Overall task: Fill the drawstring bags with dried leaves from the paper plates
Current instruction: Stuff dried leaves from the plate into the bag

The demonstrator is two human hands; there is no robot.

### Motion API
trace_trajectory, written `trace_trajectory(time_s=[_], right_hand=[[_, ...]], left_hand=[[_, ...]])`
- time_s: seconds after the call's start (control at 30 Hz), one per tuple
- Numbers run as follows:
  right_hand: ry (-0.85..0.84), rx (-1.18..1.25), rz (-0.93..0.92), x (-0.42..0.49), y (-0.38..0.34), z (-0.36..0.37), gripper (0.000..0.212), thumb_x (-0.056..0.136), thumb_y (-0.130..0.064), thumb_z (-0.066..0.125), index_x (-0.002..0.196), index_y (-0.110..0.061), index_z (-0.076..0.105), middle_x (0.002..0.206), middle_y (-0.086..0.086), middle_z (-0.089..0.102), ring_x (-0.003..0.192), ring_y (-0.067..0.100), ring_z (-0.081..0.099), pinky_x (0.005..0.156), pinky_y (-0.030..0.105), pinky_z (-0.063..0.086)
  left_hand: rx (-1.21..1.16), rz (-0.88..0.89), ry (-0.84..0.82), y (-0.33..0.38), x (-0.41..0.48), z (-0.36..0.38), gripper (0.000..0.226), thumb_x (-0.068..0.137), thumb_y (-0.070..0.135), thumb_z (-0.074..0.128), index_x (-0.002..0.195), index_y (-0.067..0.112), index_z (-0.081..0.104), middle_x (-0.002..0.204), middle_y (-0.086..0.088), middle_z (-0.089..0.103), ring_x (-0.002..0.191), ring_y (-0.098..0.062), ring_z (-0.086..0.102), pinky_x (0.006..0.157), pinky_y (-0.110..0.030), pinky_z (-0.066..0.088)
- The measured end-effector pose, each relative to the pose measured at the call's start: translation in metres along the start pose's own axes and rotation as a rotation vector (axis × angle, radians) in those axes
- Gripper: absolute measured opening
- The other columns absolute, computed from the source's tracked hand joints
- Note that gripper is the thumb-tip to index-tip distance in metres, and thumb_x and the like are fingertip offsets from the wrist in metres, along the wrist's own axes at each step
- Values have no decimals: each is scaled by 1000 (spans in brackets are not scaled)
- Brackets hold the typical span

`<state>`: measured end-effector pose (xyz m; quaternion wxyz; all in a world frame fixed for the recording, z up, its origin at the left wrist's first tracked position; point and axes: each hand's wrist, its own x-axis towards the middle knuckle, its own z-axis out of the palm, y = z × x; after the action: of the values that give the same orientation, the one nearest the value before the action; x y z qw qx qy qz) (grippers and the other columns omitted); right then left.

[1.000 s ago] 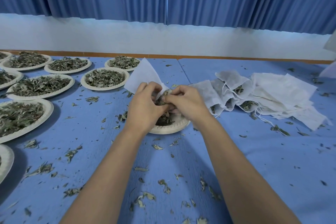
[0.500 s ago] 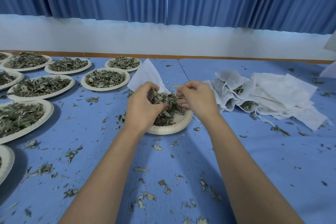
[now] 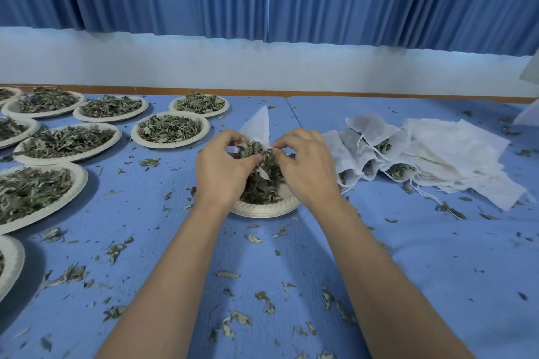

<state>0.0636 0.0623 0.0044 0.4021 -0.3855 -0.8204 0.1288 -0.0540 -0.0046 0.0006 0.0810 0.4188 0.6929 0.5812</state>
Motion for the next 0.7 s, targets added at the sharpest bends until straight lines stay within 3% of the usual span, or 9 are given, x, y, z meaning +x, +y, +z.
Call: trace_trajectory(time_s=[0.1, 0.17, 0.27, 0.37, 0.53, 0.63, 0.7], right_hand=[[-91, 30, 12, -1, -4, 2, 10, 90, -18, 57, 81, -18, 61, 91, -7, 59, 100, 17, 48, 81, 32, 39], [-153, 110, 60, -3, -7, 3, 14, 90, -16, 57, 77, -20, 55, 86, -7, 57, 93, 17, 52, 79, 37, 42], [-175, 250, 95, -4, -11, 1, 12, 87, -12, 60, 75, -13, 59, 83, -4, 62, 84, 16, 54, 72, 30, 40], [-185, 328, 130, -4, -12, -1, 10, 86, -12, 62, 77, -12, 62, 84, -2, 64, 85, 16, 57, 74, 28, 40], [-62, 349, 210, -4, -12, 7, 11, 91, -17, 59, 83, -14, 66, 75, -9, 61, 72, 12, 57, 71, 30, 48], [-34, 440, 277, -2, -13, 12, 12, 93, -13, 57, 86, -11, 66, 75, -9, 60, 75, 21, 63, 76, 44, 56], [-22, 464, 305, -1, -11, 13, 12, 93, -10, 56, 86, -10, 65, 77, -3, 63, 77, 24, 66, 76, 47, 56]], left_hand=[[47, 5, 94, 1, 0, 7, 21, 75, 15, 76, 80, 23, 57, 79, 14, 58, 81, -11, 54, 65, -19, 35], [110, 17, 145, 1, 0, 12, 20, 76, 7, 70, 81, 19, 55, 87, 5, 60, 84, -13, 53, 66, -21, 34], [170, 30, 220, 3, 3, 18, 22, 75, -2, 62, 79, 16, 50, 89, -1, 55, 77, -17, 48, 61, -22, 26], [204, 23, 251, 8, 4, 21, 23, 76, -6, 58, 79, 15, 48, 88, -2, 51, 71, -16, 42, 58, -23, 22], [191, -8, 182, 7, 6, 18, 19, 80, 7, 66, 85, 16, 50, 99, -7, 58, 80, -16, 46, 61, -21, 25], [135, 8, 88, 6, 1, 14, 23, 80, 22, 73, 89, 16, 53, 100, -5, 58, 85, -15, 50, 65, -18, 29], [72, -35, -24, 5, -2, 11, 25, 79, 29, 73, 93, 19, 54, 103, -1, 57, 92, -14, 53, 73, -22, 36]])
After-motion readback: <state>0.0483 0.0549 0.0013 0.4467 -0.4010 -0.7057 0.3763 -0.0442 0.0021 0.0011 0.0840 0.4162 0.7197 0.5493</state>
